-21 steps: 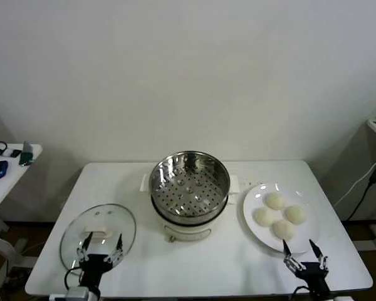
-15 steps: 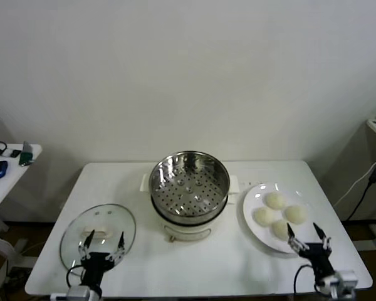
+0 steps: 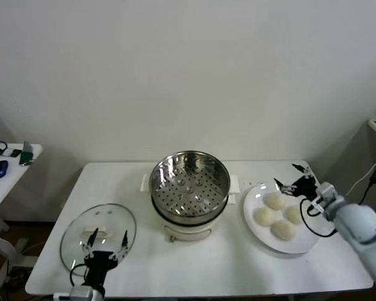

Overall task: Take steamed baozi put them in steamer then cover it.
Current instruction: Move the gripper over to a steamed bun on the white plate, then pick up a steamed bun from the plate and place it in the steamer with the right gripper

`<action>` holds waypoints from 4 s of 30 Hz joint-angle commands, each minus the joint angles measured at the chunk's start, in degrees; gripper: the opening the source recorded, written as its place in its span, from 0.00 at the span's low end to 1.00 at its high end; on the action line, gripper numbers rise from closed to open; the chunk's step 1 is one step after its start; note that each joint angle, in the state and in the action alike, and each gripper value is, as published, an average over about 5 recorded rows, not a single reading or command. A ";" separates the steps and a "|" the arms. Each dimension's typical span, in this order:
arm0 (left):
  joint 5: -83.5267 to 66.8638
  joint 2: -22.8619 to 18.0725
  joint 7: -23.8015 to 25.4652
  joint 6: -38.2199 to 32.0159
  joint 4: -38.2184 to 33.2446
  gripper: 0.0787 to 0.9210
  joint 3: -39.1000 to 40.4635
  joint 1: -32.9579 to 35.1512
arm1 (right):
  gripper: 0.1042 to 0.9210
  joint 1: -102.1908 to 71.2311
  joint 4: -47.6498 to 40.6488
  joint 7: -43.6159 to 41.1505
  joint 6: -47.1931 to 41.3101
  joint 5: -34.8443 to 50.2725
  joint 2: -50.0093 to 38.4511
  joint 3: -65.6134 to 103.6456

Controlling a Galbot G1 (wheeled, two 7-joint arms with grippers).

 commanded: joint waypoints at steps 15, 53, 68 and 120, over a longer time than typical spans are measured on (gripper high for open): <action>0.65 -0.40 0.71 -0.96 0.49 0.88 0.22 0.26 | 0.88 62.76 -21.46 -32.71 2.89 1.03 3.91 -80.00; 0.84 -1.40 0.67 -1.68 1.42 0.88 -0.59 0.41 | 0.70 42.58 -42.40 -24.39 4.31 -6.19 23.65 -59.87; 1.33 -1.27 0.53 -1.72 0.37 0.88 -0.48 1.05 | 0.67 83.48 -18.42 -27.78 15.30 7.70 21.29 -85.65; 1.26 -1.02 0.01 -2.15 1.13 0.88 0.56 0.08 | 0.86 65.23 -32.68 -13.76 42.92 -24.47 50.86 -80.25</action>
